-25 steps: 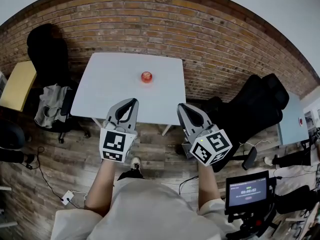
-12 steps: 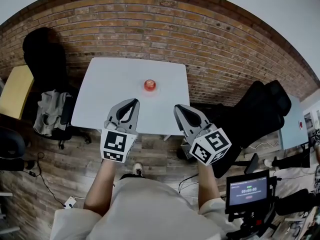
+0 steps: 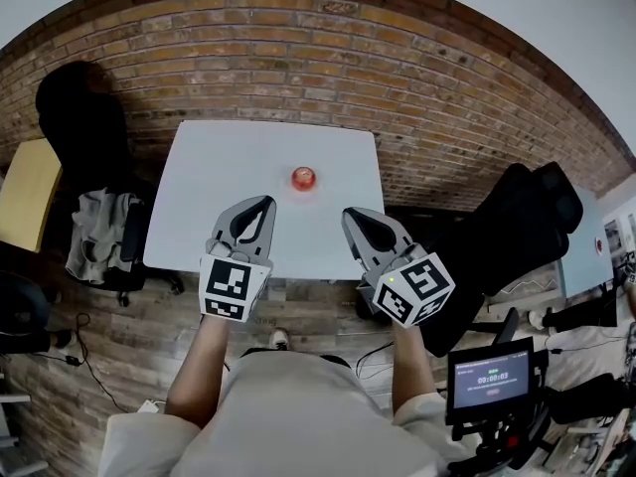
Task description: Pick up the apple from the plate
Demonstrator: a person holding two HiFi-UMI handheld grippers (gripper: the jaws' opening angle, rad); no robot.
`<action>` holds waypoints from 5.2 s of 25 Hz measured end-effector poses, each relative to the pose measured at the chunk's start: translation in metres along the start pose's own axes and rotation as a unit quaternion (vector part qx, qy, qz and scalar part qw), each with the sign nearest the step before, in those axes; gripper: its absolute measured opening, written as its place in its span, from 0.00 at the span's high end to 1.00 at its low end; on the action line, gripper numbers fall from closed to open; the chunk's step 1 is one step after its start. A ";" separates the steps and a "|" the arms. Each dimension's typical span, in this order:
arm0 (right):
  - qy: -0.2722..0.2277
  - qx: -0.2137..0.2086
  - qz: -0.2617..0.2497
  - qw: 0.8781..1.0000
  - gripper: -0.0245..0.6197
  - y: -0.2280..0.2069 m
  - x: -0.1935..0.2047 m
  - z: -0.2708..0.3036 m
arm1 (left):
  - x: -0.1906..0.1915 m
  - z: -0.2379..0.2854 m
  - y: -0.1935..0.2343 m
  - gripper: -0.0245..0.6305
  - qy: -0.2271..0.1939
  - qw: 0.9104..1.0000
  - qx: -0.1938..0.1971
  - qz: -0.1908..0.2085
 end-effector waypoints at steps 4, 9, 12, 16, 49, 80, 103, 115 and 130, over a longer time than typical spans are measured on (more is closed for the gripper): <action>-0.003 0.011 0.000 1.000 0.96 -0.005 0.003 0.007 | 0.003 0.006 0.010 0.95 -0.003 1.000 0.002 -0.001; -0.007 0.025 0.006 1.000 0.96 -0.013 0.002 0.012 | 0.006 0.009 0.018 0.95 -0.002 1.000 0.003 -0.008; -0.007 0.028 0.007 1.000 0.96 -0.014 0.004 0.014 | 0.009 0.010 0.019 0.95 0.000 1.000 0.008 -0.010; 0.004 0.031 0.005 1.000 0.96 -0.015 0.010 0.018 | 0.012 0.013 0.020 0.95 0.004 1.000 0.012 -0.011; 0.083 -0.032 0.014 0.996 0.80 -0.090 0.061 0.097 | 0.053 0.082 0.049 0.95 0.060 0.998 -0.016 -0.009; 0.217 -0.106 0.038 0.970 0.60 -0.142 0.141 0.181 | 0.107 0.121 0.089 0.95 0.122 0.989 -0.069 -0.043; 0.298 -0.141 0.023 0.944 0.49 -0.166 0.201 0.216 | 0.141 0.133 0.104 0.95 0.164 0.981 -0.089 -0.056; 0.330 -0.152 0.010 0.932 0.45 -0.177 0.236 0.226 | 0.158 0.137 0.102 0.95 0.183 0.976 -0.098 -0.069; 0.377 -0.178 -0.031 0.908 0.40 -0.185 0.276 0.234 | 0.183 0.141 0.091 0.95 0.210 0.969 -0.095 -0.087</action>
Point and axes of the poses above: the fingertips, and each gripper's own axes: z forward along the fingers, y to its left, x out of its underside, the point moved 6 cm from there along -z, backward along the fingers, and after that the axes turned 10 degrees about -y, right-handed, at the moved point
